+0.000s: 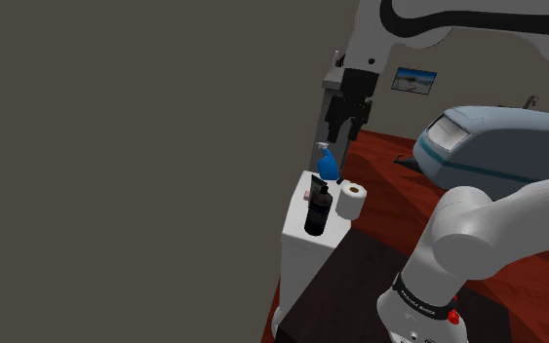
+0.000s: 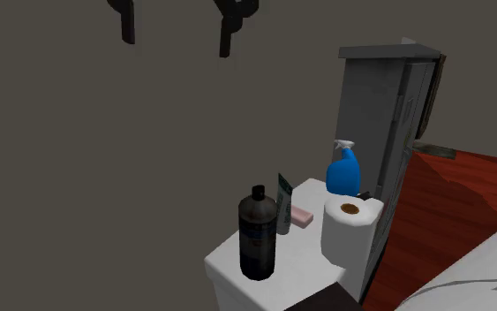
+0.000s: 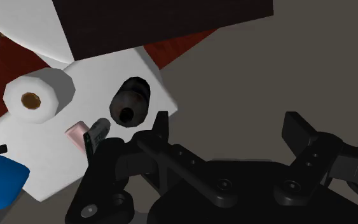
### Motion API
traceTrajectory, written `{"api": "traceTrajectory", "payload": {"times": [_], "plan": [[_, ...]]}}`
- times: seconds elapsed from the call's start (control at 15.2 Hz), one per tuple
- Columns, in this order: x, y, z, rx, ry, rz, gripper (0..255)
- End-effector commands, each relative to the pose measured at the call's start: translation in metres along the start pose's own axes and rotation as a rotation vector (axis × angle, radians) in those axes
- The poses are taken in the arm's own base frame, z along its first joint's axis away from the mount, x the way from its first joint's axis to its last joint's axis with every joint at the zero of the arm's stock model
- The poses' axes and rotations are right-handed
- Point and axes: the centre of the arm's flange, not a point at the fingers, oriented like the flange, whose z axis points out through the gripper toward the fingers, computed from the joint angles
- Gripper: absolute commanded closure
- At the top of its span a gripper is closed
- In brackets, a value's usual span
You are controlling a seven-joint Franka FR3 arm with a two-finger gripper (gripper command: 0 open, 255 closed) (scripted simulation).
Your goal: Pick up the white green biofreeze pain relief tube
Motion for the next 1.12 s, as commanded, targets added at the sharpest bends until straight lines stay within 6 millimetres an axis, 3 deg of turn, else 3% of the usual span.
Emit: {"api": "traceTrajectory", "payload": {"times": [0.0,1.06], "plan": [[0.000,0.000,0.000,0.000,0.000,0.000,0],[0.091,0.131,0.130,-0.032,0.027,0.164,0]]}}
